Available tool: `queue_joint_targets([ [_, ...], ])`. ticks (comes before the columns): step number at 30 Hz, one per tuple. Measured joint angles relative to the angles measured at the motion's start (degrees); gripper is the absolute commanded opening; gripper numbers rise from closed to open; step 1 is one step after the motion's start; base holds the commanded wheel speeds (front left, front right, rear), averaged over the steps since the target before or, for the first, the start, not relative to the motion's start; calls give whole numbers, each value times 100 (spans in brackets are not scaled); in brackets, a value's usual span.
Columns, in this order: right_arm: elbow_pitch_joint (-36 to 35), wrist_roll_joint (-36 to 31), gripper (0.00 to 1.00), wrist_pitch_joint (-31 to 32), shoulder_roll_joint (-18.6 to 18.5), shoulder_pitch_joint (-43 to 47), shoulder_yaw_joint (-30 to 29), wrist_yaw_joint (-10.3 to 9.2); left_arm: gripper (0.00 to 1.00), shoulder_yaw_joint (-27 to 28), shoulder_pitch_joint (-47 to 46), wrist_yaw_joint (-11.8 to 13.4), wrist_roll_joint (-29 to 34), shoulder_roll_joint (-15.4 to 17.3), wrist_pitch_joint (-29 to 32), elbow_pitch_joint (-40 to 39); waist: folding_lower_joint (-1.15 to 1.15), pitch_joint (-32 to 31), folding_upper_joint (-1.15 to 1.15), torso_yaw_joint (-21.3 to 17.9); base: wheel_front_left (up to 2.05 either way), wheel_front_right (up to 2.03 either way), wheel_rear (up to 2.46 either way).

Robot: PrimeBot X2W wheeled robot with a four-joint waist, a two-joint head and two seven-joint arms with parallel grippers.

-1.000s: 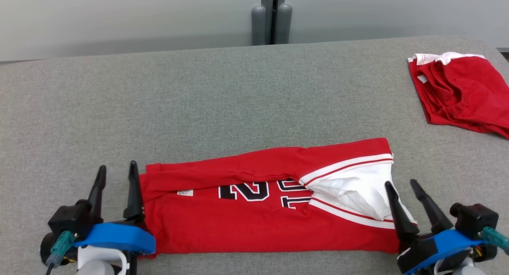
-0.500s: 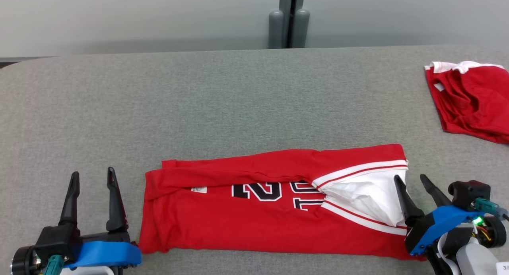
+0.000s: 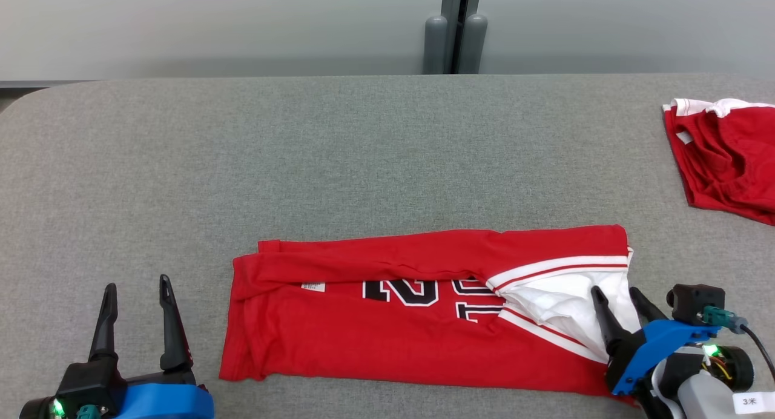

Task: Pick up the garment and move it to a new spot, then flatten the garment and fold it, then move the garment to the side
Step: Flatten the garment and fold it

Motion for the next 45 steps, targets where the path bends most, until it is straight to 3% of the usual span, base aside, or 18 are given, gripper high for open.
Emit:
queue_joint_targets([
  [1,22,58,67,-24,4,-12,54,-8,100,1,5,0,13,-2,0,13,0,-4,0,-3,0,0,0],
  [2,30,149,25,-74,23,-19,124,-9,100,0,8,-1,14,-7,0,20,0,-8,0,-7,0,0,0],
  [3,33,242,0,-119,56,-23,186,-9,100,-2,9,-1,19,-9,0,22,0,-13,0,-12,0,0,0],
  [10,175,532,0,-460,16,-101,363,3,100,-58,31,-19,70,-26,0,98,1,-61,1,-85,0,0,0],
  [21,404,686,0,-600,-1080,-118,-220,3,100,-3,77,-19,149,-30,0,157,0,-246,0,-227,0,0,0],
  [25,268,694,0,-463,-1218,-113,-270,2,100,18,83,-18,180,-29,0,168,0,-269,0,-284,0,0,0],
  [30,-338,873,0,-312,-1080,-69,-158,1,100,32,90,-16,180,-30,0,149,0,-264,0,-322,0,0,0],
  [45,-2757,1051,0,522,-35,451,905,1,100,-88,108,67,147,-31,0,171,0,-217,0,-311,0,0,0],
])
